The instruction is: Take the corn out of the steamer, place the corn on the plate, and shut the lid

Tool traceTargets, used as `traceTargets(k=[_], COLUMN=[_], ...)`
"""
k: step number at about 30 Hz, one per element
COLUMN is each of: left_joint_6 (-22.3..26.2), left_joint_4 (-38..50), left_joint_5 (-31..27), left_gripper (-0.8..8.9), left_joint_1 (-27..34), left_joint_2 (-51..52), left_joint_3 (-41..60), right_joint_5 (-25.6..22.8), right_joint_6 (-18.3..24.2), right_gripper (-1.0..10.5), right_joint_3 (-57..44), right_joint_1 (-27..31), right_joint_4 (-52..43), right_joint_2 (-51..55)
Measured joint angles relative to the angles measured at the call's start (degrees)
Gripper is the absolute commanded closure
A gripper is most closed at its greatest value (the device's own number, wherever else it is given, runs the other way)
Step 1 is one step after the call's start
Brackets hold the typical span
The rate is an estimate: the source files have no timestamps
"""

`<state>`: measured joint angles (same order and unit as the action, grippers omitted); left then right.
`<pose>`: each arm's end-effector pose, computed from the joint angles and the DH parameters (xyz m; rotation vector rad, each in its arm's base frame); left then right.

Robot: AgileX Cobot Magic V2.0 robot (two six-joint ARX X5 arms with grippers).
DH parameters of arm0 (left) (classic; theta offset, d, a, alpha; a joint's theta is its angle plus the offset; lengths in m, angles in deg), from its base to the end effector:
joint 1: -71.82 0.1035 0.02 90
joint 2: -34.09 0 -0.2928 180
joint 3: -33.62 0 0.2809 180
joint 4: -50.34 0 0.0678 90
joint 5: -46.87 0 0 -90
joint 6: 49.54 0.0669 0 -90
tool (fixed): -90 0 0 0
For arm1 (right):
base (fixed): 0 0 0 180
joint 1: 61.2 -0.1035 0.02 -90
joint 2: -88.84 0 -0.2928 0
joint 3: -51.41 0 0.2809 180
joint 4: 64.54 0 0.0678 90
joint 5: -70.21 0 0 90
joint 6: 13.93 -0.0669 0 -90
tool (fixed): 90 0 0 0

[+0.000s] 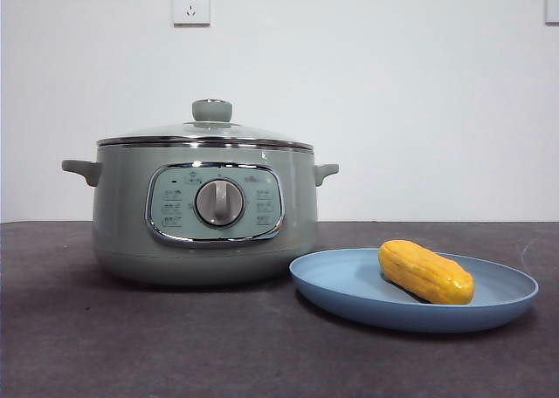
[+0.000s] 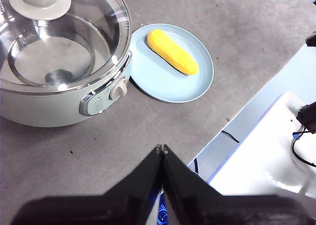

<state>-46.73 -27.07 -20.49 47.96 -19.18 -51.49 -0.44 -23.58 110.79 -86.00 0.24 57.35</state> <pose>0.1489 -0.0940 0.3938 0.0525 0.7976 -0.7873 0.1026 0.0718 0.3093 0.1230 0.7195 0.6856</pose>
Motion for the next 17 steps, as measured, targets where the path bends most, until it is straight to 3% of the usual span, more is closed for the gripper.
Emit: traceTargets(k=[13,17], left_joint_6=[0.1,3.0], left_joint_4=[0.2,4.8], left_joint_5=[0.0,-1.6], left_gripper=[8.16,8.17], left_joint_1=[-0.1,0.1], left_joint_2=[-0.1,0.2], left_joint_3=[0.0,0.0], right_joint_5=[0.0,0.0], right_joint_6=[0.0,0.0], right_gripper=[9.5,9.5], right_joint_3=[0.0,0.0], right_joint_1=[0.0,0.0], right_joint_4=[0.0,0.0], right_joint_2=[0.0,0.0])
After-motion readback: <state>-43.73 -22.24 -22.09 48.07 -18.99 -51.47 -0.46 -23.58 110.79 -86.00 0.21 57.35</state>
